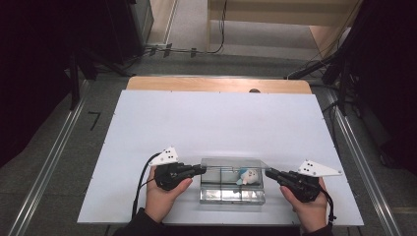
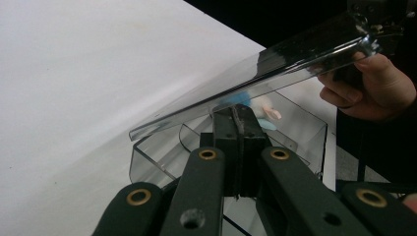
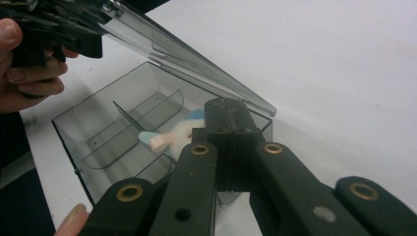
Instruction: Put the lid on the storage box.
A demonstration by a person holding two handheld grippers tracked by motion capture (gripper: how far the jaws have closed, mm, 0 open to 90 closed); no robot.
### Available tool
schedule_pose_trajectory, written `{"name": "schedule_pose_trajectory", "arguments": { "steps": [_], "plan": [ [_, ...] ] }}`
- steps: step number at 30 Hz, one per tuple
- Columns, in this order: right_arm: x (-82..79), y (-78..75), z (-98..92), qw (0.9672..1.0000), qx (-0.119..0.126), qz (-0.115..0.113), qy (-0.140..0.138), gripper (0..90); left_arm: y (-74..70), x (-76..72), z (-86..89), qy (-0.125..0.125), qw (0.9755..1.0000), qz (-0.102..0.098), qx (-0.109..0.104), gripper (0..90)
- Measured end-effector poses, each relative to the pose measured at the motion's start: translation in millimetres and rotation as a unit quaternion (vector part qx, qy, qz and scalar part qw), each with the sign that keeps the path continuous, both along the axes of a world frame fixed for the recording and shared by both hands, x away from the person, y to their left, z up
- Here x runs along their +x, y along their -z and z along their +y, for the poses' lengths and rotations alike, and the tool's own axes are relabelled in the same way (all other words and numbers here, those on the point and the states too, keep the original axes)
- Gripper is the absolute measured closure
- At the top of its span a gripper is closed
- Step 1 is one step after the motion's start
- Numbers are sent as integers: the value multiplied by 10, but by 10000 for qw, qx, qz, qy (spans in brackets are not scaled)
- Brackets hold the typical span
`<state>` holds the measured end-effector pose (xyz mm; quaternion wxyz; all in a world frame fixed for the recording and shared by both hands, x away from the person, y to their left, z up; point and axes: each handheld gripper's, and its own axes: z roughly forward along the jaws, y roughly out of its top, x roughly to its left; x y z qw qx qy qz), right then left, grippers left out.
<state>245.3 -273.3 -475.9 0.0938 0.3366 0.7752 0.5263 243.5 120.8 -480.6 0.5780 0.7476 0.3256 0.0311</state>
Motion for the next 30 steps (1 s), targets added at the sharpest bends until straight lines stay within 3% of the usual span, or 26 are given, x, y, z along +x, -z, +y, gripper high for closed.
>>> {"name": "schedule_pose_trajectory", "arguments": {
  "steps": [30],
  "plan": [
    [-177,-4,14,9998,92,-50,-169,879,35,-189,17,56,10000,9,-54,900]
  ]
}}
